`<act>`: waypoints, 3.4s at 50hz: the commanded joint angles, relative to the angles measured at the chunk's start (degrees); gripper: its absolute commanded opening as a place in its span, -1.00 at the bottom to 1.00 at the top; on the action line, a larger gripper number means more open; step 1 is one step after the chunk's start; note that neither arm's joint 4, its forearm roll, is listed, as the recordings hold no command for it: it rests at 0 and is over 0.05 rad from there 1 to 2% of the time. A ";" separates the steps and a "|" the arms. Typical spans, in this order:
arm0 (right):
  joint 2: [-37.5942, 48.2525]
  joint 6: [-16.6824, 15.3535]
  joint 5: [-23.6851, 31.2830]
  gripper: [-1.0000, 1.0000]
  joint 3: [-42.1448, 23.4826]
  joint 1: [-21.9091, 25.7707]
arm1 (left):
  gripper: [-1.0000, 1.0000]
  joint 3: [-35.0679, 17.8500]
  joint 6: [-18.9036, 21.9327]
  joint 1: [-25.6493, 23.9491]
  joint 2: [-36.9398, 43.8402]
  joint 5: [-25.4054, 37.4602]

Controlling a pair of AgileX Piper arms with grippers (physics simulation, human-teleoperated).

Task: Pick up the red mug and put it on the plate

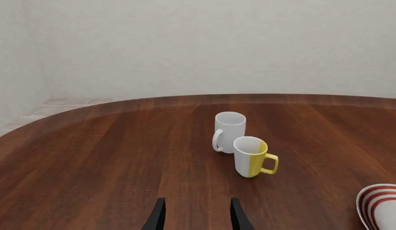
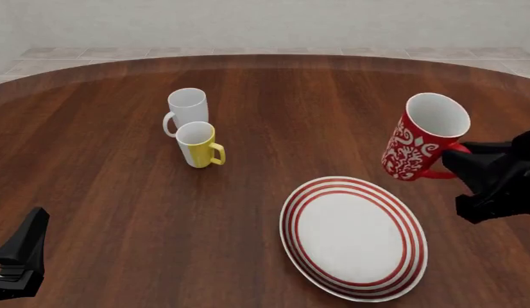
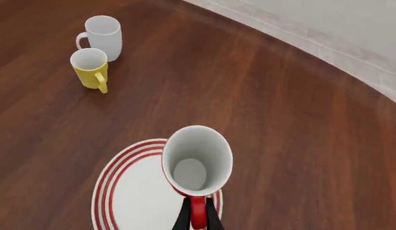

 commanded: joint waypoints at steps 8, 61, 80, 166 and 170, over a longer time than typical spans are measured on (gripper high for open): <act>-5.69 0.30 5.25 -1.00 2.03 4.13 | 1.00 0.00 0.00 0.00 0.00 0.00; -2.29 3.25 -1.84 -1.00 10.61 8.88 | 1.00 0.00 0.00 0.00 0.00 0.00; -0.06 3.39 -4.52 -1.00 12.15 8.75 | 1.00 0.00 0.00 0.00 0.00 0.00; 14.29 7.85 -20.78 -1.00 17.91 11.23 | 1.00 0.00 0.00 0.00 0.00 0.00; 15.09 7.88 -22.13 -1.00 18.75 11.09 | 1.00 0.00 0.00 0.00 0.00 0.00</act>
